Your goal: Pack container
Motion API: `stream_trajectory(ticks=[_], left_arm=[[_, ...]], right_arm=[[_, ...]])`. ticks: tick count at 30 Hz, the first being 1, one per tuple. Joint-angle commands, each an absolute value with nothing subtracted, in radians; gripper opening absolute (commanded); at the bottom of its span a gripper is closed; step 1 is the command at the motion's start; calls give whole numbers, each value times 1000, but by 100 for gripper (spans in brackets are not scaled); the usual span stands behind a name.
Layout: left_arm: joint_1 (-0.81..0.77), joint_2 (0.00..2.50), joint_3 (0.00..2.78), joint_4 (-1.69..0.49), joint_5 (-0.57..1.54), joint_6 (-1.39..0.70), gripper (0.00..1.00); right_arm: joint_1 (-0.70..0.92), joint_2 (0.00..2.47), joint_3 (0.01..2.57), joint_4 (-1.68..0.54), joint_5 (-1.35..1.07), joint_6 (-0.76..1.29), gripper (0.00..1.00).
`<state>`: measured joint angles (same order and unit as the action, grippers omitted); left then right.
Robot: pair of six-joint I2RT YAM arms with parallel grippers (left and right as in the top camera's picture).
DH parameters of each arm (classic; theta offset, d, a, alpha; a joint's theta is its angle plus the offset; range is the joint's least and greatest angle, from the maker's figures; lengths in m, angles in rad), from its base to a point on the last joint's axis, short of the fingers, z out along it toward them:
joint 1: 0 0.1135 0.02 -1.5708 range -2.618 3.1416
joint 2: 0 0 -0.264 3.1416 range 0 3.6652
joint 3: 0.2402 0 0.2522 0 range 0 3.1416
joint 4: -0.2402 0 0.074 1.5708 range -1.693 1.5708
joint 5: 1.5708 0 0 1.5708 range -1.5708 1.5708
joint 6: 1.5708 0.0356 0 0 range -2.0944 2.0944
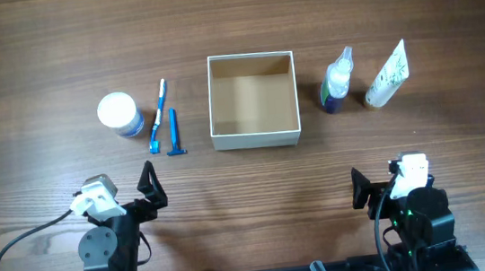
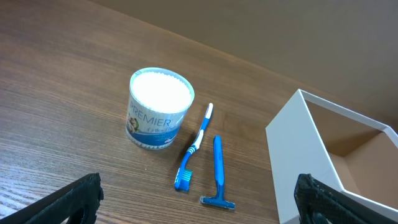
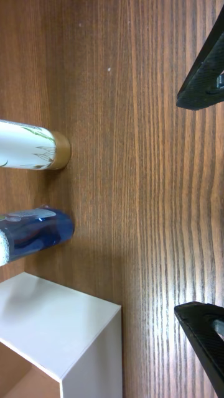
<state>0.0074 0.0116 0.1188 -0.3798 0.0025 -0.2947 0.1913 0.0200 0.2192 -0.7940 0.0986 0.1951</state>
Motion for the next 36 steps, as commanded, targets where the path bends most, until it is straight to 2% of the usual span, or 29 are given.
stream_trajectory(ticks=[1, 9, 14, 18, 20, 23, 27, 30, 32, 36], left_arm=[[2, 3, 114, -375, 10, -300, 100], [2, 3, 114, -375, 10, -300, 100], [2, 3, 114, -375, 10, -300, 100], [2, 3, 114, -375, 10, -300, 100], [2, 3, 114, -375, 10, -300, 100], [2, 3, 114, -375, 10, -300, 100], [2, 3, 114, -375, 10, -300, 100], [2, 3, 114, -375, 10, -300, 100], [2, 3, 114, -375, 10, -300, 100], [2, 3, 114, -375, 10, -300, 100]], right_arm=[[195, 4, 212, -785, 168, 182, 100], [195, 4, 212, -682, 224, 187, 100], [195, 4, 212, -532, -1, 212, 100], [195, 4, 213, -504, -23, 521, 100], [195, 6, 233, -476, -130, 564, 100], [195, 73, 375, -465, -141, 627, 100], [195, 424, 740, -558, -165, 553, 100], [195, 814, 1149, -791, -163, 403, 100], [196, 1085, 1431, -994, -76, 360, 100], [197, 1426, 1642, -1154, -23, 350, 100]])
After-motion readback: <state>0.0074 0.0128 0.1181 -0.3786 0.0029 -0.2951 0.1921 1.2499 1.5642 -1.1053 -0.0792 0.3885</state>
